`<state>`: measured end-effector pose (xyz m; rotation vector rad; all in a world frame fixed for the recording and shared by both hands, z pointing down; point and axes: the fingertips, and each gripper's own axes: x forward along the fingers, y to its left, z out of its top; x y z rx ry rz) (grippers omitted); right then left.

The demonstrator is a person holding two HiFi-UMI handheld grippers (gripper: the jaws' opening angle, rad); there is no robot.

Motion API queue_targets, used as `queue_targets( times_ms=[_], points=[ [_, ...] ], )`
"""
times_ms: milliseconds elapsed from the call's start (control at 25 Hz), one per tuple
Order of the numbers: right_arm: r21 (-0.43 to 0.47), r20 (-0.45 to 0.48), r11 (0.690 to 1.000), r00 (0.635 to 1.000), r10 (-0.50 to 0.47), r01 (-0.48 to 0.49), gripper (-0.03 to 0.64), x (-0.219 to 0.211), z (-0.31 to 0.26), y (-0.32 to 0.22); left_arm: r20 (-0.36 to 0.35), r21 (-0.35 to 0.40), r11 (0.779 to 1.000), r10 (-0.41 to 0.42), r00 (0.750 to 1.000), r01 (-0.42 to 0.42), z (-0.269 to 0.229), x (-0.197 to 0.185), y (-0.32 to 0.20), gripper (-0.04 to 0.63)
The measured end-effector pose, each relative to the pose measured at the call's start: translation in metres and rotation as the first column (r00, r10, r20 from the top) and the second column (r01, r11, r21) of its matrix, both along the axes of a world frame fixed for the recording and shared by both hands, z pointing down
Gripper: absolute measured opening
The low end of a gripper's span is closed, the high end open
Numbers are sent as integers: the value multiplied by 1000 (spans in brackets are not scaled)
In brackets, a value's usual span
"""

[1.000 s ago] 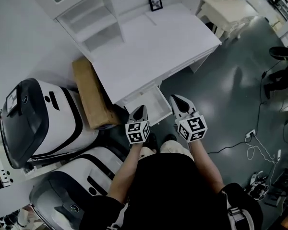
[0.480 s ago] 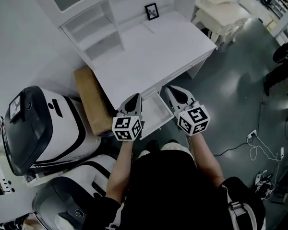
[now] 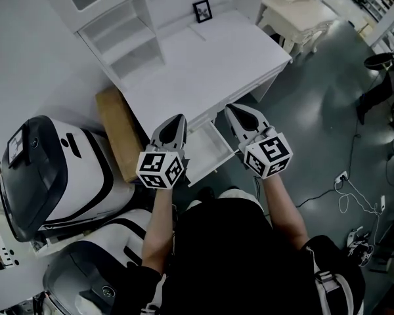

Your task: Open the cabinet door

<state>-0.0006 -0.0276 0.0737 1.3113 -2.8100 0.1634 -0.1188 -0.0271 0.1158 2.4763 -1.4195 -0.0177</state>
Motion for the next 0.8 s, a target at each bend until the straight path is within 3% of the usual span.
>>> queue_targets(
  times_ms=[280,800],
  points=[
    [4,-15,1000,1000,8,-8,15,2,-2,-2,27,32,999,26,999,-27,-10,8,2,21],
    [-1,-32,999,999,37,-37,15,14,6,-13,14,44,998,53,998,-54,-15,12,-8,21]
  ],
)
